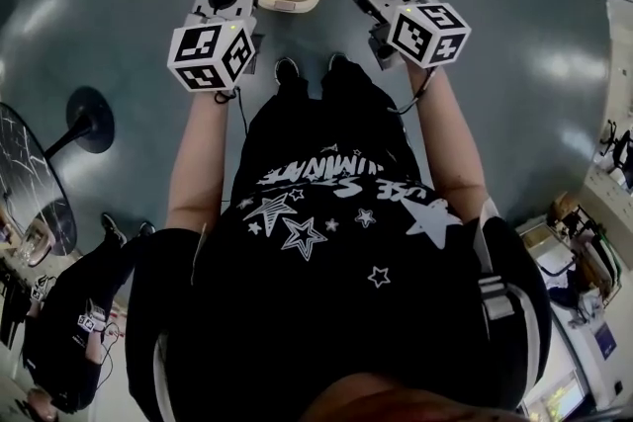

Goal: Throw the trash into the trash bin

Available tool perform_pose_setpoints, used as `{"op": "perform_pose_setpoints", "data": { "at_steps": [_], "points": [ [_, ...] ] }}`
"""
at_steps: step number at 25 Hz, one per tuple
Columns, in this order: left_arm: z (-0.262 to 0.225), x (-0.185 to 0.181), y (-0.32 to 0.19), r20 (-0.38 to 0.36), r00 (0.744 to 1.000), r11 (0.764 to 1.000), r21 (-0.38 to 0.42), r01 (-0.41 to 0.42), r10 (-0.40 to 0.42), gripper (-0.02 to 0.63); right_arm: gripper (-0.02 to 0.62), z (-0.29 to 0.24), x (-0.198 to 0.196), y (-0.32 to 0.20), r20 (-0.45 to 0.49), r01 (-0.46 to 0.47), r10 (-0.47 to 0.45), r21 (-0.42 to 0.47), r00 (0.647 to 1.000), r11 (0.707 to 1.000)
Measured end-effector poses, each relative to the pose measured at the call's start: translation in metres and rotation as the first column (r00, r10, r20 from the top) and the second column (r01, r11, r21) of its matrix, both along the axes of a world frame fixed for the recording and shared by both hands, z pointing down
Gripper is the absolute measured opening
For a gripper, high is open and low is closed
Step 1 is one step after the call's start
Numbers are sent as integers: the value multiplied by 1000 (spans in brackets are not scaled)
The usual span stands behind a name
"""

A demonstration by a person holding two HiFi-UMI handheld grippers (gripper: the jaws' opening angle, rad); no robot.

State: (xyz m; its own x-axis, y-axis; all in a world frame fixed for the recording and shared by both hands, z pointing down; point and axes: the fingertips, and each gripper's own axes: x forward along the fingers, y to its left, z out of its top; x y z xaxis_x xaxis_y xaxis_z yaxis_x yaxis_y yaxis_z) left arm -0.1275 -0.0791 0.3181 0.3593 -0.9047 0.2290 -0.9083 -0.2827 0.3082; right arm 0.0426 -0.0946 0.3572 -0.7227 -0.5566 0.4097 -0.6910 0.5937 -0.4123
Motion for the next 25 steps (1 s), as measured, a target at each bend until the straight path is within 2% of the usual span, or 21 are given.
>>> {"op": "perform_pose_setpoints", "data": {
  "at_steps": [4, 11, 17, 25],
  "points": [
    [12, 4, -10, 18, 1000, 1000, -27, 2, -2, 11, 311, 13, -2, -13, -19, 33, -33, -14, 999, 999],
    [32, 11, -27, 39, 997, 996, -57, 61, -59, 11, 311, 40, -12, -45, 3, 86, -86, -45, 996, 995],
    [64, 8, -46, 41, 992, 987, -104, 124, -120, 11, 311, 74, -10, -59, -12, 125, -127, -89, 992, 988],
    [116, 5, -67, 57, 986, 973, -162, 163, -156, 11, 311, 131, -18, -77, -21, 139, -144, -152, 989, 979]
  ]
}}
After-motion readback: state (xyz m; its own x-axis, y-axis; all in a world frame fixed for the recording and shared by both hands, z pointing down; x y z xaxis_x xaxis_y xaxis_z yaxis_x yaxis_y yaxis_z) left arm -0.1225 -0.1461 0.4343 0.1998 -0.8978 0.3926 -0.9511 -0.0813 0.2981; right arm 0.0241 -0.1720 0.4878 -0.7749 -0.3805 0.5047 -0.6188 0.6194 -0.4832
